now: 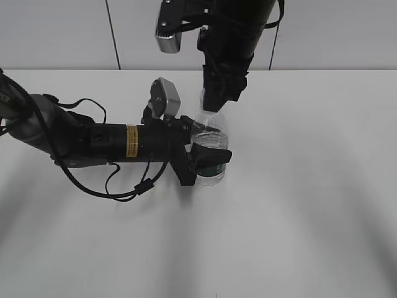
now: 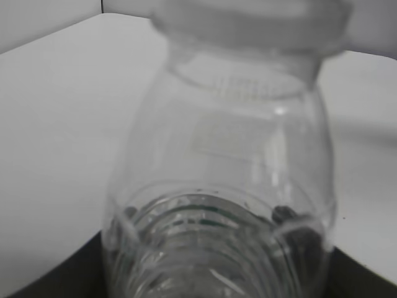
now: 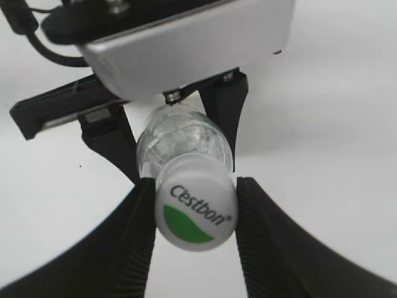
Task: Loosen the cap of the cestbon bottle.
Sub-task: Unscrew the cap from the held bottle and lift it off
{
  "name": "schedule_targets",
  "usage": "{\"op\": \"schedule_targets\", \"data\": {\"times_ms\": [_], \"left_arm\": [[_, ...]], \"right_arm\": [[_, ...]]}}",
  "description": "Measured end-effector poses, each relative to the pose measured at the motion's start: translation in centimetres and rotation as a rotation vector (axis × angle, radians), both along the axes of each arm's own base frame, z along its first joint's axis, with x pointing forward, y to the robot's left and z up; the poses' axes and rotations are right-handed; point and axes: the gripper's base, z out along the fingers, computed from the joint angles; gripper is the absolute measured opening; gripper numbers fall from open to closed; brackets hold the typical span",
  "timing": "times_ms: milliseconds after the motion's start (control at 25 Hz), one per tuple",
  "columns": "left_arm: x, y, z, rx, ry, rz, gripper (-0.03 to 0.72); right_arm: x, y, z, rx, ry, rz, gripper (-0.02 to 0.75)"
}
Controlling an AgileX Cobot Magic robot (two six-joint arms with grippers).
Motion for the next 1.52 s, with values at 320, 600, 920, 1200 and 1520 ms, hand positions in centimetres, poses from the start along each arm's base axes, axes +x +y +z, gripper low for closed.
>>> {"op": "schedule_targets", "data": {"times_ms": [320,600,920,1200,1520], "left_arm": [[-0.1,0.0,0.0,0.000,0.000,-0.010,0.393],[-0.1,0.0,0.0,-0.007,0.010,-0.015,0.393],[-0.4,-0.1,-0.1,-0.005,0.008,-0.037,0.386],[-0.5,-0.1,-0.1,-0.004,0.005,-0.046,0.386],[-0.5,-0.1,-0.1,-0.003,0.004,-0.047,0.386]], "right_arm": [[-0.1,0.0,0.1,-0.022,-0.044,0.182,0.308],[-0.1,0.1,0.5,-0.018,-0.052,0.208,0.308],[-0.2,0.0,2.0,0.005,-0.100,0.225,0.300],[-0.2,-0.2,2.6,0.010,-0.102,0.149,0.300],[1.1,-3.0,5.1,0.080,-0.083,-0.336,0.299]]}}
